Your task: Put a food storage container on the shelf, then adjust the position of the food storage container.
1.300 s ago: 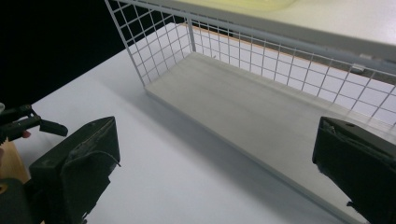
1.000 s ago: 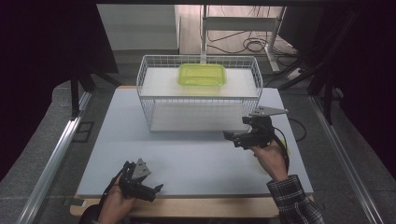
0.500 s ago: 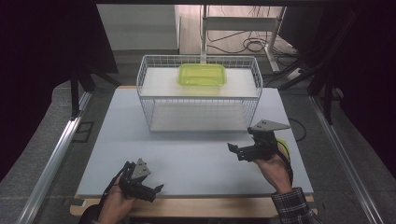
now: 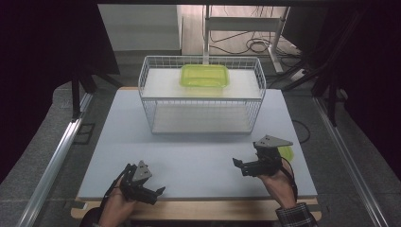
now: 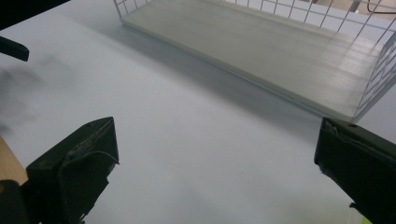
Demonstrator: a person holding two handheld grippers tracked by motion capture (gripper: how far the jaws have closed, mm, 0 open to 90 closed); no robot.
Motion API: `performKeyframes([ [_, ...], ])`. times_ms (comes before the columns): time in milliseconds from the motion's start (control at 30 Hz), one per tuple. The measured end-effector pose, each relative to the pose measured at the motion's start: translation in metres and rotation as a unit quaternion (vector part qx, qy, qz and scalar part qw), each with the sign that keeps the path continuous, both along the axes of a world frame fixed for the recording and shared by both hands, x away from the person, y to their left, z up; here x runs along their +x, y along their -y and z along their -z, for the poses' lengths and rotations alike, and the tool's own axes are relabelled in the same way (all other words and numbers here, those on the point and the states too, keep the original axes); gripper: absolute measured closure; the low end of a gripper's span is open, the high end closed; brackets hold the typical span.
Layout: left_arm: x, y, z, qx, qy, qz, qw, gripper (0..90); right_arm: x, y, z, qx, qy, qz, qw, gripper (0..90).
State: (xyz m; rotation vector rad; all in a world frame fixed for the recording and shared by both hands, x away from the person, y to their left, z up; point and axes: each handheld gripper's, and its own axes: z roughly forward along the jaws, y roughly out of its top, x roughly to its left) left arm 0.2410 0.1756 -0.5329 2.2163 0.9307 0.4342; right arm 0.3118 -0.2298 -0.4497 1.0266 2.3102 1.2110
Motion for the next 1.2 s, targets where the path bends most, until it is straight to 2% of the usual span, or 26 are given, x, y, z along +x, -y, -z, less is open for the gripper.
performKeyframes([
  [200,-0.001,0.002,0.000,0.008,0.000,0.005,1.0000,0.1,-0.005,0.001,0.015,0.002,-0.011,-0.008,0.9999,1.7],
  [400,-0.001,0.003,0.001,0.012,0.000,0.007,0.9999,0.0,-0.009,-0.001,0.028,-0.015,-0.016,-0.016,0.9996,1.7],
  [633,-0.001,0.003,0.001,0.015,0.001,0.007,0.9999,0.0,-0.006,0.000,0.038,-0.026,-0.035,-0.015,0.9989,1.7],
  [833,-0.001,0.003,0.002,0.016,-0.001,0.007,0.9999,0.0,-0.004,0.003,0.035,-0.038,-0.042,0.007,0.9984,1.3],
  [933,-0.001,0.003,0.002,0.016,0.000,0.006,0.9999,0.0,-0.002,0.008,0.028,-0.024,-0.047,0.020,0.9984,0.8],
  [1033,-0.001,0.003,0.002,0.015,0.000,0.005,0.9999,0.0,0.000,0.014,0.021,-0.016,-0.065,0.023,0.9975,1.3],
  [1133,-0.001,0.003,0.002,0.017,0.000,0.006,0.9998,0.0,0.001,0.020,0.014,-0.008,-0.064,0.032,0.9974,6.6],
  [1200,-0.001,0.003,0.002,0.017,0.000,0.006,0.9998,0.0,0.002,0.025,0.009,-0.001,-0.059,0.040,0.9975,14.1],
])
